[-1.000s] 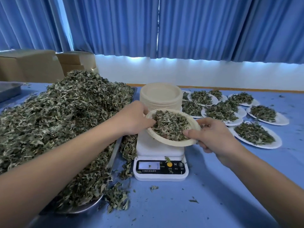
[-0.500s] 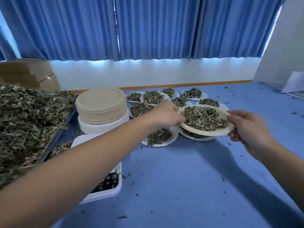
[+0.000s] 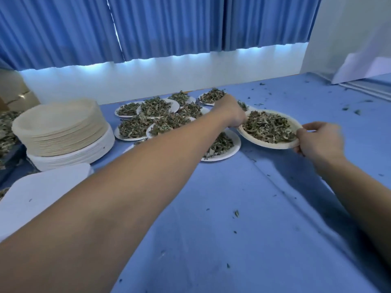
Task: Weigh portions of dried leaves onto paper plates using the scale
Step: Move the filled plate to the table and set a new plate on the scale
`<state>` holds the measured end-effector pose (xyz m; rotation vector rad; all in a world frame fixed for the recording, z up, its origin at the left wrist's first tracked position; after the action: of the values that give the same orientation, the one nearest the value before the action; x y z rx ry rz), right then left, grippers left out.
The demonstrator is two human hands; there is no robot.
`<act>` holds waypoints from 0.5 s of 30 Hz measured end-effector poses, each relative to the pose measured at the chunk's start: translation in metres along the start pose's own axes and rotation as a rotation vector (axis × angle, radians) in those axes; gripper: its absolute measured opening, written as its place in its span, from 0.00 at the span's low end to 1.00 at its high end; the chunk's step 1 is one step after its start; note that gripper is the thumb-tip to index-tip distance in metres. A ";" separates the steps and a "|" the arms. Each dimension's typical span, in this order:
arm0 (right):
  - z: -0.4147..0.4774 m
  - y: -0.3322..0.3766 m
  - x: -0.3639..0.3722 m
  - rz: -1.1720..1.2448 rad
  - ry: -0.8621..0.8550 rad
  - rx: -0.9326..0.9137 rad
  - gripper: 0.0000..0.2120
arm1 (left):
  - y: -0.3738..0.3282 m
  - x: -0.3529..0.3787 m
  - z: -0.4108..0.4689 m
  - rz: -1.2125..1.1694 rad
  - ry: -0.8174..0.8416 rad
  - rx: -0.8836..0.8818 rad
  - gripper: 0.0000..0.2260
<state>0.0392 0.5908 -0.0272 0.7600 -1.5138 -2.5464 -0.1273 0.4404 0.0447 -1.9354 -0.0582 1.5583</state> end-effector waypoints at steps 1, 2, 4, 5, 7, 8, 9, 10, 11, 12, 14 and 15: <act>-0.001 -0.001 0.001 -0.014 0.016 0.011 0.06 | 0.000 0.004 0.001 0.025 0.004 -0.001 0.16; -0.002 -0.003 0.003 -0.024 0.034 0.028 0.07 | 0.002 0.007 0.003 0.017 0.011 0.000 0.16; -0.003 -0.005 0.005 -0.012 0.062 0.087 0.08 | 0.006 0.012 0.007 -0.043 0.022 -0.006 0.17; -0.005 -0.006 0.005 0.000 0.068 0.115 0.09 | 0.009 0.013 0.008 -0.058 0.025 -0.009 0.17; -0.006 -0.005 0.004 0.008 0.067 0.139 0.09 | 0.011 0.015 0.008 -0.066 0.037 -0.009 0.16; -0.007 -0.004 0.003 -0.003 0.068 0.136 0.09 | 0.012 0.015 0.008 -0.074 0.044 -0.001 0.15; -0.008 -0.002 0.003 -0.040 0.075 0.121 0.10 | 0.012 0.016 0.007 -0.081 0.050 0.015 0.13; -0.009 -0.001 0.003 -0.110 0.087 0.092 0.11 | 0.013 0.015 0.006 -0.086 0.056 0.035 0.10; -0.010 0.002 0.002 -0.201 0.095 0.049 0.13 | 0.014 0.014 0.006 -0.091 0.059 0.058 0.07; -0.010 0.005 0.002 -0.290 0.097 -0.002 0.15 | 0.016 0.013 0.005 -0.093 0.062 0.080 0.06; -0.012 0.015 0.001 -0.392 0.087 -0.109 0.19 | 0.019 0.010 0.003 -0.095 0.066 0.128 0.09; -0.015 0.022 0.001 -0.390 0.081 -0.170 0.19 | 0.020 0.007 0.001 -0.096 0.059 0.157 0.09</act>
<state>0.0411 0.5674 -0.0144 1.2194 -1.2021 -2.8223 -0.1330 0.4274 0.0285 -1.8269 -0.0035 1.3995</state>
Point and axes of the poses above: each hand's wrist, its own z-axis towards the middle knuckle, its own x-axis out of the palm, y = z × x, the point moved 4 cm from there along z, towards the middle knuckle, and after that the axes turned 14 degrees about -x, right-handed, at the moved point
